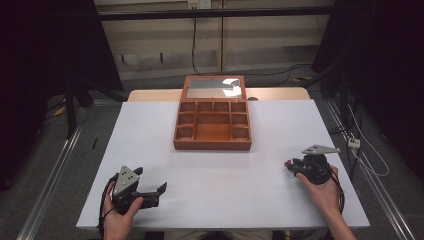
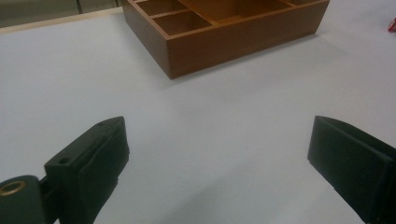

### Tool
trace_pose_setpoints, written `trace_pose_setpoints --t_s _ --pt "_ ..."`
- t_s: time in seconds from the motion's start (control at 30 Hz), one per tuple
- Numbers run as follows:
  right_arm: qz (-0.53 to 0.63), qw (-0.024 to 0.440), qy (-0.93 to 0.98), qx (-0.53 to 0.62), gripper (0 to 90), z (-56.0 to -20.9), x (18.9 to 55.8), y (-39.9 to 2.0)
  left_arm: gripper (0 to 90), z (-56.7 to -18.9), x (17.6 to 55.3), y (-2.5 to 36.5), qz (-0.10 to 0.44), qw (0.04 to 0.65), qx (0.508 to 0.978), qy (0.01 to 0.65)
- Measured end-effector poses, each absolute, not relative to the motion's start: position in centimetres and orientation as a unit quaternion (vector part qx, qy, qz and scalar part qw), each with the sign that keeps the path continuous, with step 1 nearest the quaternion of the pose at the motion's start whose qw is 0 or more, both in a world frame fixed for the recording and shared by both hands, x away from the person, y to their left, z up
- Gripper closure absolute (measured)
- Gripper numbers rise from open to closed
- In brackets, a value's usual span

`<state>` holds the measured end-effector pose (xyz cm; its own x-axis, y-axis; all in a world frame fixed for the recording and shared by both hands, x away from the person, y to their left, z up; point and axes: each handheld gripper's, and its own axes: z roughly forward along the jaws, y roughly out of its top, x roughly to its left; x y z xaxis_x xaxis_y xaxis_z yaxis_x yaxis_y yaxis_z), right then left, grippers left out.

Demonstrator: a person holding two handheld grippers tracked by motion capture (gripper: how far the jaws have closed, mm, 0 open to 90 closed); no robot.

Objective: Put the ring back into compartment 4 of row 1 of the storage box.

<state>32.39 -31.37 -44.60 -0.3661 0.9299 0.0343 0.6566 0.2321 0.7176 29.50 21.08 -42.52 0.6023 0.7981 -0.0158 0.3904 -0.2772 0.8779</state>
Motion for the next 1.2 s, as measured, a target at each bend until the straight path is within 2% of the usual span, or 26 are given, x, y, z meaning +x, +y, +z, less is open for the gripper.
trace_pose_setpoints --t_s 0.23,0.27,1.2 --pt "0.323 0.204 0.759 0.527 73.0 -44.84 32.5 -31.28 5.1 -42.43 29.35 21.07 0.225 0.457 0.771 0.382" --pt "0.321 0.202 0.76 0.527 76.5 -44.91 32.59 -31.29 5.1 -42.42 29.37 21.09 0.226 0.455 0.773 0.38" --pt "0.34 0.207 0.754 0.523 78.1 -44.48 32.39 -31.39 5.1 -42.54 29.45 21.22 0.224 0.452 0.774 0.382"
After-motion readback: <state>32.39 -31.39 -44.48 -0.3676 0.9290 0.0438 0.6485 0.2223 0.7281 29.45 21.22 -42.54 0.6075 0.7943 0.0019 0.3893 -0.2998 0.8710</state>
